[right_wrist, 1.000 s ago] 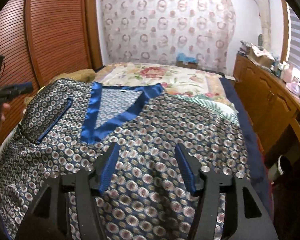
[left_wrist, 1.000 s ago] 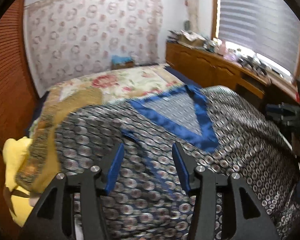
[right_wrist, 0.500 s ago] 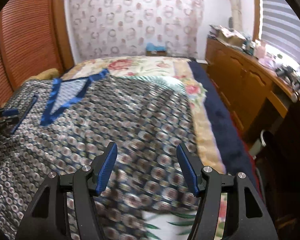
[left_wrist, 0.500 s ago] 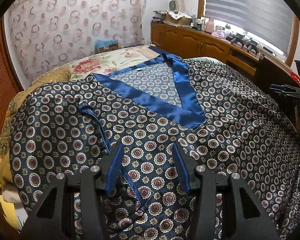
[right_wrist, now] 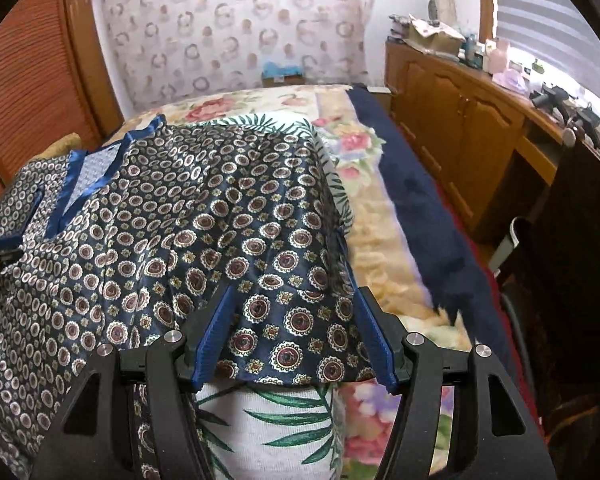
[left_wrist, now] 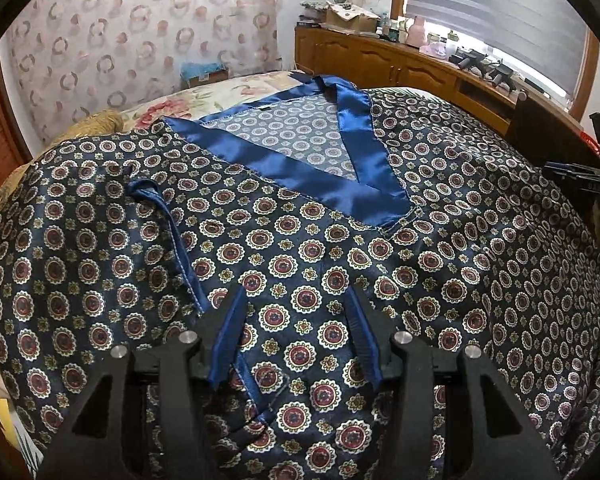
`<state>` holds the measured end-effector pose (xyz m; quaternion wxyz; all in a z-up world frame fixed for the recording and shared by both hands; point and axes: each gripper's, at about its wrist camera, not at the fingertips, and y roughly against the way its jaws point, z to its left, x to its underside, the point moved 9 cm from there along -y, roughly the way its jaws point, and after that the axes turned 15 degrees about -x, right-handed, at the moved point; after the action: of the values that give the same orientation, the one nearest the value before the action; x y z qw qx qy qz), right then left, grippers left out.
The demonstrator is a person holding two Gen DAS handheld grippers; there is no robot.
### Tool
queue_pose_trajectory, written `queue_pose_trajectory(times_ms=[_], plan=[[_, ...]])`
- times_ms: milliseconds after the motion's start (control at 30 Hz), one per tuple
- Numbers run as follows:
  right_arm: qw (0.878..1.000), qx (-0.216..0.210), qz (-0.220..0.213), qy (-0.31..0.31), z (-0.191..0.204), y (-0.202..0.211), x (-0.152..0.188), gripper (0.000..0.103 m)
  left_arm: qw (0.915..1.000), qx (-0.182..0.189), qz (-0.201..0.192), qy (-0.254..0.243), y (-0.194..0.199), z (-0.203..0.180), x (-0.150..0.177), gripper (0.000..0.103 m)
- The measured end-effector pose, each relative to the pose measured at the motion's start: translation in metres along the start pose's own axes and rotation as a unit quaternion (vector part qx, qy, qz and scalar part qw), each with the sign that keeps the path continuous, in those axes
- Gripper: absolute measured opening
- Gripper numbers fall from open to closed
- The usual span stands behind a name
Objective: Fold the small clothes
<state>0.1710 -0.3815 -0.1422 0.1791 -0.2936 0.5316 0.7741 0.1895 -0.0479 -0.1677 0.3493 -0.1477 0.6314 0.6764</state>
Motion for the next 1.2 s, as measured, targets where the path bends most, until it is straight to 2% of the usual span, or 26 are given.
queue_pose_trajectory(times_ms=[200,300,400,467,500,533,567,667,867,1000,1033,1067,1100,1133,1167,1200], plan=[[1.000,-0.010,0.003,-0.008,-0.002,0.001,0.004,0.058,1.0000,0.001,0.001,-0.005,0.000,-0.003,0.000,0.055],[1.000,-0.020,0.006,-0.022,-0.005,-0.002,0.007,0.052,1.0000,0.001,0.001,-0.009,-0.002,-0.006,-0.003,0.057],[0.999,-0.030,0.009,-0.032,-0.007,-0.003,0.008,0.042,1.0000,0.002,0.001,-0.010,-0.001,-0.007,-0.003,0.058],[0.999,-0.034,0.013,-0.031,-0.006,-0.005,0.009,0.027,0.9999,0.002,0.001,-0.011,-0.001,-0.007,-0.003,0.059],[0.999,-0.026,0.012,-0.025,-0.007,-0.004,0.009,0.024,0.9999,0.001,0.001,-0.012,-0.001,-0.007,-0.003,0.060],[1.000,-0.013,0.007,-0.018,-0.008,-0.002,0.008,0.012,0.9999,-0.001,0.001,-0.013,-0.001,-0.007,-0.003,0.060],[1.000,-0.005,0.000,-0.010,-0.008,0.002,0.007,0.005,0.9999,-0.001,0.001,-0.013,-0.001,-0.007,-0.003,0.060],[1.000,-0.003,-0.017,0.009,-0.001,0.012,0.000,0.001,0.9999,-0.002,0.001,-0.013,-0.001,-0.008,-0.003,0.061],[0.998,-0.003,-0.046,0.045,0.019,0.029,-0.022,0.000,0.9999,-0.002,0.002,-0.010,-0.003,-0.007,-0.004,0.063],[0.998,-0.008,-0.047,0.038,0.022,0.028,-0.029,0.000,0.9999,-0.002,0.002,-0.010,-0.003,-0.008,-0.004,0.063],[0.999,-0.008,-0.040,0.035,0.020,0.023,-0.028,0.008,0.9999,-0.002,0.002,-0.010,-0.003,-0.008,-0.004,0.063],[0.999,0.001,-0.033,0.032,0.015,0.019,-0.026,0.022,0.9999,-0.002,0.002,-0.010,-0.003,-0.008,-0.004,0.063],[0.999,0.008,-0.024,0.026,0.010,0.013,-0.023,0.030,0.9999,-0.003,0.002,-0.010,-0.003,-0.008,-0.004,0.063],[1.000,0.007,-0.018,0.019,0.006,0.009,-0.020,0.044,0.9999,-0.002,0.002,-0.010,-0.003,-0.008,-0.004,0.063],[1.000,-0.001,-0.009,0.006,0.002,0.003,-0.015,0.048,1.0000,-0.003,0.002,-0.009,-0.002,-0.008,-0.004,0.063],[1.000,-0.006,0.000,-0.005,-0.003,-0.002,-0.011,0.048,0.9999,-0.003,0.001,-0.010,-0.002,-0.008,-0.004,0.063]])
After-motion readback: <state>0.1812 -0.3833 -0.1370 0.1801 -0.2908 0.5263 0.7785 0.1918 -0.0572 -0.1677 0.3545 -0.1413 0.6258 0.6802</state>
